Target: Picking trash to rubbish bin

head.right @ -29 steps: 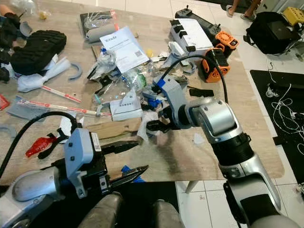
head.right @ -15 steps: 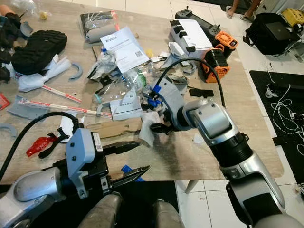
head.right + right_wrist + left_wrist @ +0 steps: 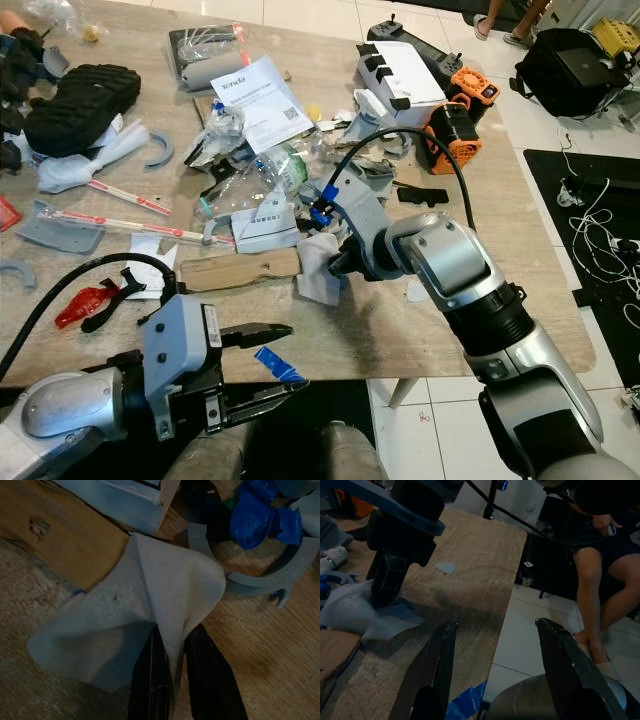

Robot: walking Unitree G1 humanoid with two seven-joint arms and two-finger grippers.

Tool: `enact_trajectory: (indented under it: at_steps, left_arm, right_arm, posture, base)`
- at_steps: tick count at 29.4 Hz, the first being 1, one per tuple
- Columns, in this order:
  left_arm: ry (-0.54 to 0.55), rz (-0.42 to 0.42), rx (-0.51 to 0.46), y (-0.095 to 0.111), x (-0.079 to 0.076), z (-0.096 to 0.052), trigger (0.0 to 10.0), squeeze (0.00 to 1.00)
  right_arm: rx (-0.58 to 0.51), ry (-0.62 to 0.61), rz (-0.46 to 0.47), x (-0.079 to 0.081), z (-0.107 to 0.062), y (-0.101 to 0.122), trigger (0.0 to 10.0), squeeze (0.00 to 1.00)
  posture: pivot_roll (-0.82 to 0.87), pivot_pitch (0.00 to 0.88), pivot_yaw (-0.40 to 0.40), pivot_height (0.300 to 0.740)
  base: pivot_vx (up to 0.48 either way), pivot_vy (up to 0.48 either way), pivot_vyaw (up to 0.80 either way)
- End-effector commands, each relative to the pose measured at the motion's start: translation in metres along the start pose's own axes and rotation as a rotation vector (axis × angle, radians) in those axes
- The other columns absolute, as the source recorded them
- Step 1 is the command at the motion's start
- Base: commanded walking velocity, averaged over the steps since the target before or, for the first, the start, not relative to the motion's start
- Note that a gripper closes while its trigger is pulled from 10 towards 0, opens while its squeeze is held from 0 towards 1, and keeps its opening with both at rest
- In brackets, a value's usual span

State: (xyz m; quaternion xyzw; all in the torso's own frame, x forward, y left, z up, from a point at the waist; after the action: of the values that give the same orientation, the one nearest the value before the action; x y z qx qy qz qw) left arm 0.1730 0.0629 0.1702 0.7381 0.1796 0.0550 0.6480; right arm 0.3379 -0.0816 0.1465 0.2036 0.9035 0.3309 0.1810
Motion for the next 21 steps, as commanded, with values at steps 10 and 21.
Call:
enact_trajectory:
  at_steps: [10, 21]
  left_arm:
    - [0.004, 0.035, 0.022, -0.003, 0.011, 0.001, 10.0, 0.00]
    - [0.095, 0.167, -0.005, 0.011, 0.067, 0.002, 10.0, 0.00]
  right_arm:
    - [-0.075, 0.065, 0.125, -0.006, -0.012, -0.001, 0.0, 0.00]
    - [-0.225, 0.030, 0.155, -0.034, -0.065, 0.003, 0.0, 0.00]
  posture:
    - [0.01, 0.123, -0.163, 0.740]
    - [-0.05, 0.000, -0.119, 0.740]
  base:
    - [0.000, 0.000, 0.00]
    - [0.000, 0.000, 0.00]
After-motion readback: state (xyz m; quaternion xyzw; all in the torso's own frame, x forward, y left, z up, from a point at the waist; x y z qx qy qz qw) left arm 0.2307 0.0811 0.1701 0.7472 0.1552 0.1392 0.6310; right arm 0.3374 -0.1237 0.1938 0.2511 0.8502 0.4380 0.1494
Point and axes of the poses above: a point about 5 cm out from each wrist's last joint towards the gripper, its own z axis pointing out of the wrist towards the gripper, its own y axis along the axis of the wrist's last joint, x = y × z, the point moved 5 cm from there along z, pointing out of the wrist towards the gripper, and after that the axes turned 15 degrees about -z, right-handed, at the moved point
